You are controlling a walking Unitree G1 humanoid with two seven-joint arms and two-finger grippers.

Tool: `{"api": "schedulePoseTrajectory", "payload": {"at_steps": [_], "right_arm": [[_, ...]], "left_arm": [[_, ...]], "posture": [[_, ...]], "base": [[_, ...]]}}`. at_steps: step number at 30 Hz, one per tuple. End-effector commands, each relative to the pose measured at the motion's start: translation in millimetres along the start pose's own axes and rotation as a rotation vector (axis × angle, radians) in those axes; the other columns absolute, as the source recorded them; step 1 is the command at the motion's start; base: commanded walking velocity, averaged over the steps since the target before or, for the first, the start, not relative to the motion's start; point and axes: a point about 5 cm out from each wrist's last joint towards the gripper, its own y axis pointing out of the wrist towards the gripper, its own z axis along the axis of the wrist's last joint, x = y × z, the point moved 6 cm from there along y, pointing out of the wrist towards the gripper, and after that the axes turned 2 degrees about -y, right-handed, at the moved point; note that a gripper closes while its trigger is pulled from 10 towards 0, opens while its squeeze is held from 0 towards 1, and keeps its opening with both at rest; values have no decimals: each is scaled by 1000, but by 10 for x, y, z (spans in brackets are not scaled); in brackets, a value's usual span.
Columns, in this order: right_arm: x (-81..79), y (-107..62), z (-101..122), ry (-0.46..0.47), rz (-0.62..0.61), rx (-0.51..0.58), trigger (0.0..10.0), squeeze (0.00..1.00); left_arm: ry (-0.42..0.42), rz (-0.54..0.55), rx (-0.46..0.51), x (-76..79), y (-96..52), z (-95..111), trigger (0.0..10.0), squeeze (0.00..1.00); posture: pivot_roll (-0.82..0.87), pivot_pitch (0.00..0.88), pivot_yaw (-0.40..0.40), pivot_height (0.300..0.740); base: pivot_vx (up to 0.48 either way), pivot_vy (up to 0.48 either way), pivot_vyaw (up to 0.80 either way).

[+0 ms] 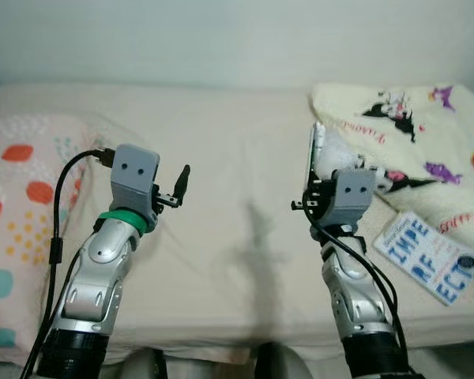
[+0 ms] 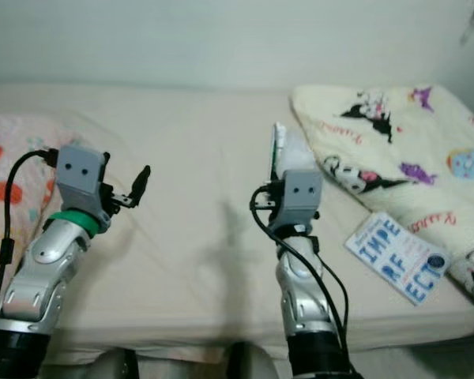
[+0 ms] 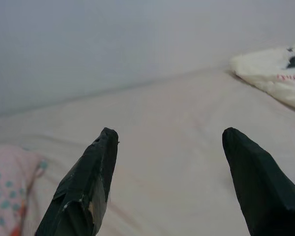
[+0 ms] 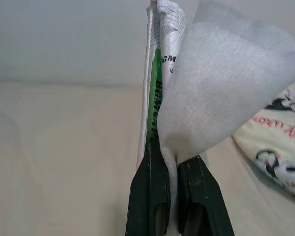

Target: Clean up the room

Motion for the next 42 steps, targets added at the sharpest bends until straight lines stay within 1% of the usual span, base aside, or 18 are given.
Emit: {"api": "schedulePoseTrajectory", "payload": {"at_steps": [1, 8, 10, 12, 18, 24, 28, 42], "right_arm": [[29, -4, -30, -2, -10, -6, 10000, 0], [33, -3, -40, -2, -15, -7, 10000, 0], [41, -7, -46, -1, -19, -9, 10000, 0], [44, -8, -52, -1, -24, -10, 10000, 0], [43, -14, -53, 7, -31, -5, 10000, 0], [-13, -45, -97, 18, -20, -11, 10000, 0], [-41, -35, -98, 22, -15, -12, 10000, 0], [-28, -31, -109, 16, -17, -14, 10000, 0]], "left_arm": [[-3, 12, -20, -19, -2, -61, 10000, 0], [-2, 17, -29, -25, 14, -92, 10000, 0], [-22, 11, -30, -10, 10, -105, 10000, 0], [-43, 8, -25, 0, 5, -106, 10000, 0], [-31, 17, -27, 1, 3, -117, 10000, 0], [-50, 7, -13, 66, -14, -124, 10000, 0], [-54, -1, 4, 102, -20, -92, 10000, 0], [-54, 6, 1, 87, -11, -108, 10000, 0]], "posture": [[23, 25, -3, 700], [19, 26, 2, 730], [19, 26, 3, 740], [18, 26, 4, 740], [17, 26, 4, 740], [15, 30, 4, 740], [15, 30, 4, 740], [15, 28, 4, 740]], "base": [[0, 0, 0], [0, 0, 0], [0, 0, 0], [0, 0, 0], [0, 0, 0], [0, 0, 0], [-284, 0, 0], [-308, 0, 0]]}}
